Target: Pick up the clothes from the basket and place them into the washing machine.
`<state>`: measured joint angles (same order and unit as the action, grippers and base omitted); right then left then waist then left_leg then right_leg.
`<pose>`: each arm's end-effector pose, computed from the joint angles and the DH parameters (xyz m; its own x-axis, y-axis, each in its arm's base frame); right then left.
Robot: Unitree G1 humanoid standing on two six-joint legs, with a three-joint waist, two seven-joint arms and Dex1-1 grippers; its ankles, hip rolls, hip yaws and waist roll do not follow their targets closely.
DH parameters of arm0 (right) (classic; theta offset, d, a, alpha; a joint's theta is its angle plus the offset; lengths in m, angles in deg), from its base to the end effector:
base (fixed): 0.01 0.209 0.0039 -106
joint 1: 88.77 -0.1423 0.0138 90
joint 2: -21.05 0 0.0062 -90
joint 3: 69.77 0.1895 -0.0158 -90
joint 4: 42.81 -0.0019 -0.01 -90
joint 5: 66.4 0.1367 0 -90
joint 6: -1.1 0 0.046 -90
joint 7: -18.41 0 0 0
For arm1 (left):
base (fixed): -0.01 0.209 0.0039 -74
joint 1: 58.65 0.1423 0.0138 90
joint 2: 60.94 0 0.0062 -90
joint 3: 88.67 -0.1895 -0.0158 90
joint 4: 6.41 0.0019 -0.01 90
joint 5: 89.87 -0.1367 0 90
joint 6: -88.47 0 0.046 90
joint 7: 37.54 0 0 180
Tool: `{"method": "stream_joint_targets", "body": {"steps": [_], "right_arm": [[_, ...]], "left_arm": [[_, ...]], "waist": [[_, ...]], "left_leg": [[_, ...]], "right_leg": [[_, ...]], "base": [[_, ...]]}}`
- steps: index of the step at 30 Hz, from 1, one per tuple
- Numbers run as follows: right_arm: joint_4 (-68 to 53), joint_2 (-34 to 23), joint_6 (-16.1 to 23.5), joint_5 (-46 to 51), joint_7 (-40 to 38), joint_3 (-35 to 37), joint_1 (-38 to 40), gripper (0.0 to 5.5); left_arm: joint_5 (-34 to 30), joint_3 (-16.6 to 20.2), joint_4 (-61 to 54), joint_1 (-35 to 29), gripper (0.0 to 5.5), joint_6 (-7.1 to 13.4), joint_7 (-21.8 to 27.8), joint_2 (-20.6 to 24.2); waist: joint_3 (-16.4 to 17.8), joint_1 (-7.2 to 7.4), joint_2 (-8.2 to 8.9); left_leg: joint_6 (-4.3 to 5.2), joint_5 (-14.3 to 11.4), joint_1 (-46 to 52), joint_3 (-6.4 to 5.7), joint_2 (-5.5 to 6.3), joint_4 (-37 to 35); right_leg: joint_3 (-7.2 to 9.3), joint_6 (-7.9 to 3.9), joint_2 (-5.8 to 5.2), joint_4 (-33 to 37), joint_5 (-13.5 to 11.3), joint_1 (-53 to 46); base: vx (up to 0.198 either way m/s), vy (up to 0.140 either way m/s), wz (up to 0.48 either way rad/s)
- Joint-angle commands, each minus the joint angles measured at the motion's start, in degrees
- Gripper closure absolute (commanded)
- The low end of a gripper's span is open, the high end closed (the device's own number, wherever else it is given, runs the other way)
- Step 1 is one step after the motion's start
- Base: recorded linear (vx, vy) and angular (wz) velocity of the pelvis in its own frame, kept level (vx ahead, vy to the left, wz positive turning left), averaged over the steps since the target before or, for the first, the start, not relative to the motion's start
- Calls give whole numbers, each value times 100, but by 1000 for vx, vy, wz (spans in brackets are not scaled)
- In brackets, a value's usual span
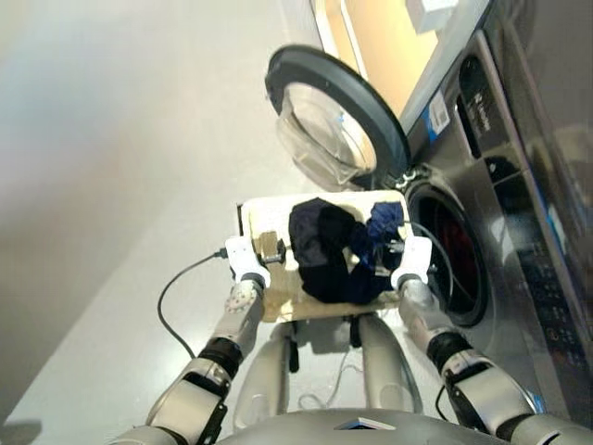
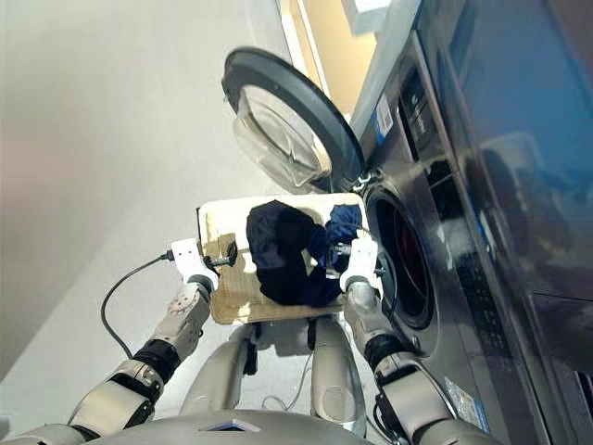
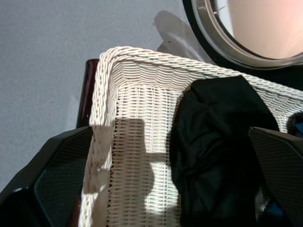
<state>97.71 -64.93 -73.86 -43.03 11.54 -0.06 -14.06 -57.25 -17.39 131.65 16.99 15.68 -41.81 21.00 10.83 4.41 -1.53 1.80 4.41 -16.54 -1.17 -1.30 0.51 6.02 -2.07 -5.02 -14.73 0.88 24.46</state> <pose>0.2148 -0.1638 -0.0500 0.9164 -0.0039 -0.4003 -0.0049 0.9998 -0.0208 0.2148 0.1443 -0.0472 0.9336 -0.0261 -0.3575 -0.0548 0.9752 -0.2143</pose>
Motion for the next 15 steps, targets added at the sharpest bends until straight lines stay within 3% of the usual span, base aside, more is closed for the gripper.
{"method": "stream_joint_targets", "body": {"steps": [1, 8, 15], "right_arm": [[-641, 6, 28, -498, 297, -351, 205, 0], [-1393, -239, -27, -1216, 541, -719, 538, 0], [-2031, -454, 14, -1544, 608, -918, 488, 0]], "left_arm": [[-506, 107, 183, 37, 0, 35, 186, 66], [-816, 185, 514, 236, 0, -81, 220, 27], [-1133, 144, 1109, -159, 0, -170, 100, -122]], "waist": [[-242, -16, 263], [-495, -11, 287], [-369, 95, 288]], "left_leg": [[71, -356, 485, 293, 157, -51], [58, -287, 1105, 458, 110, -437], [27, -311, 1154, 578, 77, -422]], "right_leg": [[-85, -547, 7, 1636, -570, -1035], [-169, -579, 117, 1861, -560, -1545], [-279, -581, 153, 1843, -573, -1516]], "base": [[0, 0, 0], [45, -3, -112], [6, -1, -78]]}}
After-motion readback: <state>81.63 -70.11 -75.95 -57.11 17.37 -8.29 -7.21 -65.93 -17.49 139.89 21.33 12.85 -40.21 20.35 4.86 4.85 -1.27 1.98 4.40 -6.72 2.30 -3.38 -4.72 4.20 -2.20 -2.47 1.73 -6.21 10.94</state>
